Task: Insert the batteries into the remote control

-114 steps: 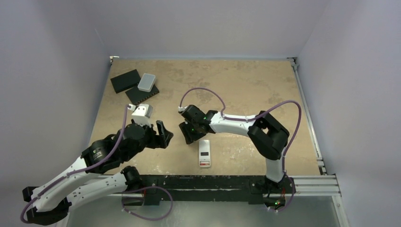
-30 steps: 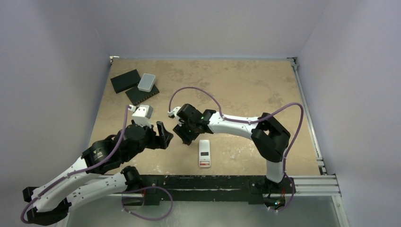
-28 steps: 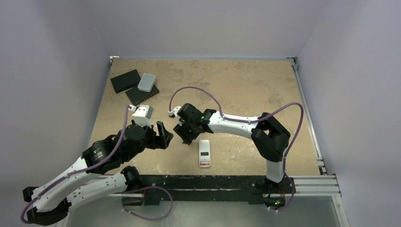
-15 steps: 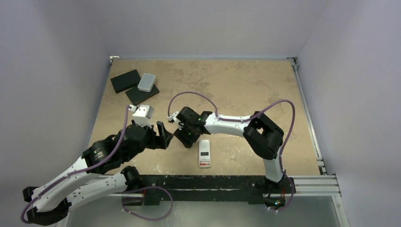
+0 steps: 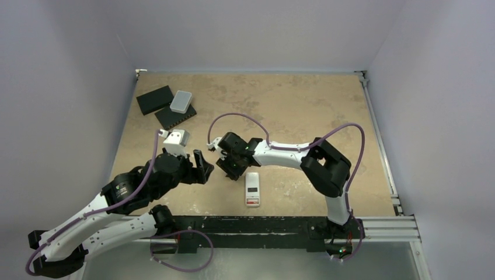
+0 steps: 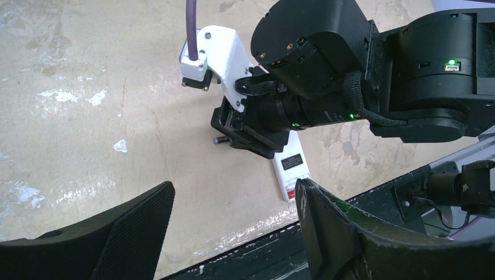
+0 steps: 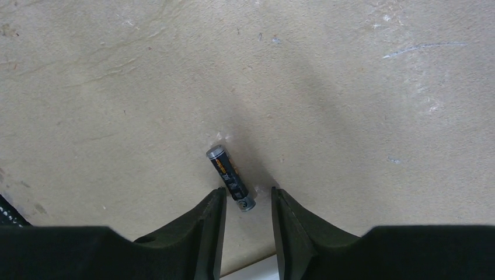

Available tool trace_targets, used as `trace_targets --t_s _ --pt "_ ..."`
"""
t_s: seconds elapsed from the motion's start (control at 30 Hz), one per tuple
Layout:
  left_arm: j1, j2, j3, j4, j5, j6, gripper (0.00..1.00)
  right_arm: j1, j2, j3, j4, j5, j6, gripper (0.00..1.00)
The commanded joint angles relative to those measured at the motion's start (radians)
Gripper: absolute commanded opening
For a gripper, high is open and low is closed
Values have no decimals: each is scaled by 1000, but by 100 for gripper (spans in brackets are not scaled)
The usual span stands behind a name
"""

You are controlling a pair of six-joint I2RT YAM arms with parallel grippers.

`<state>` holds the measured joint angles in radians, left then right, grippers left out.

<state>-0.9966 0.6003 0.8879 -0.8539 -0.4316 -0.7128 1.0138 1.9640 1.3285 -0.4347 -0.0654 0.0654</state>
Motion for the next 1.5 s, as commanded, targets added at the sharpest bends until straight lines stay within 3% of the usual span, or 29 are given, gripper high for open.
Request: trace_targets --t_s 0.0,0.2,0.43,0.77,1.23,1.47 --pt "4 -2 -6 24 -8 19 76 11 2 -54 -1 26 8 41" --pt "4 -4 -6 23 -9 18 76 37 4 -66 21 36 19 41" --pt "4 -4 -5 24 -9 18 76 50 20 -67 -10 93 11 31" --pt "4 -7 -6 23 -10 16 76 60 -27 -82 8 41 13 0" --pt "3 16 -7 31 7 1 74 59 -351 -119 -85 34 41 0" --pt "3 43 -51 102 60 -46 74 60 -509 -197 -188 119 53 0"
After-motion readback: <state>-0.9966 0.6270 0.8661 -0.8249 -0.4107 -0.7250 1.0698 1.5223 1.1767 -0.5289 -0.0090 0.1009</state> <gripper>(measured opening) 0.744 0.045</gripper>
